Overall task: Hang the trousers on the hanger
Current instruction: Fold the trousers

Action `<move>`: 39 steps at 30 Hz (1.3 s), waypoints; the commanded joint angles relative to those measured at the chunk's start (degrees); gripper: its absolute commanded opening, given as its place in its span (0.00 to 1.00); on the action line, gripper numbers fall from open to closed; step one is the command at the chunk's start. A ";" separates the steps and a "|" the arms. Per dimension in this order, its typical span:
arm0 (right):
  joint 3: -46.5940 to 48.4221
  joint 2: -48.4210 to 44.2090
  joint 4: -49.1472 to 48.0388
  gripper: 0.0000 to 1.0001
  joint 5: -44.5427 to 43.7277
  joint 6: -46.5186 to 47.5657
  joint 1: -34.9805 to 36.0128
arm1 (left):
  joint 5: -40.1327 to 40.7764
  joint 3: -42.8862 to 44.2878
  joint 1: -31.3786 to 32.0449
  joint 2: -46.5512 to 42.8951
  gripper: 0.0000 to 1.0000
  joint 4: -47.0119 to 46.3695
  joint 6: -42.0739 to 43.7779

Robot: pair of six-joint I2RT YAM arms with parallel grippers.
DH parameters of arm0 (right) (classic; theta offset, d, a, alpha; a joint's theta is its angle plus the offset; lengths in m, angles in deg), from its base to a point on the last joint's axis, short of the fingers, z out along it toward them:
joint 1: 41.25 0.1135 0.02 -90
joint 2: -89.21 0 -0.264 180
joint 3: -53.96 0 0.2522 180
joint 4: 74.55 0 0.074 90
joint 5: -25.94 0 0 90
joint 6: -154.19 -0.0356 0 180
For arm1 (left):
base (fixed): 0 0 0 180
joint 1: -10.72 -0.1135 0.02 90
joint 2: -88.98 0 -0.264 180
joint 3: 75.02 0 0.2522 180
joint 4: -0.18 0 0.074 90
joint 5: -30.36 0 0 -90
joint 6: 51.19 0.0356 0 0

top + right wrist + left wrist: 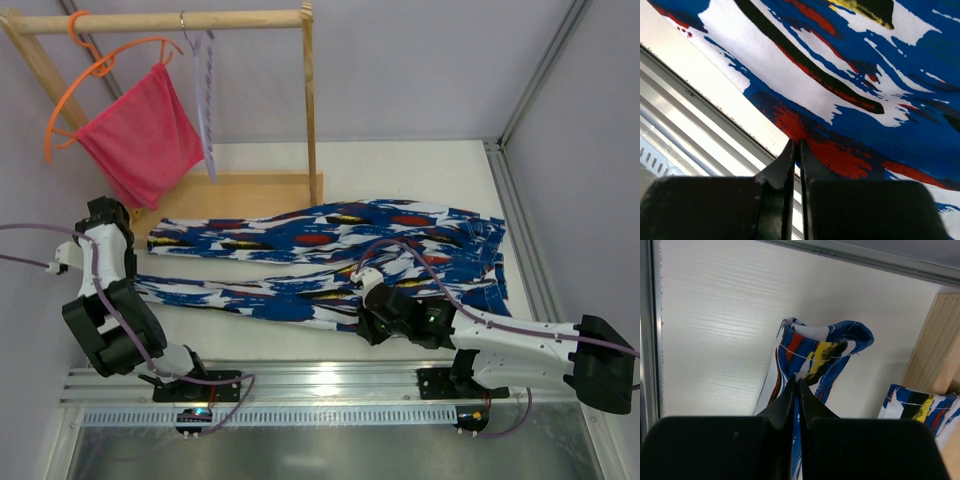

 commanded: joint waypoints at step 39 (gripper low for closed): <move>12.03 10.93 6.55 0.50 -16.39 -24.03 -45.98 | -24.13 -21.71 2.14 -6.70 0.82 -28.68 25.54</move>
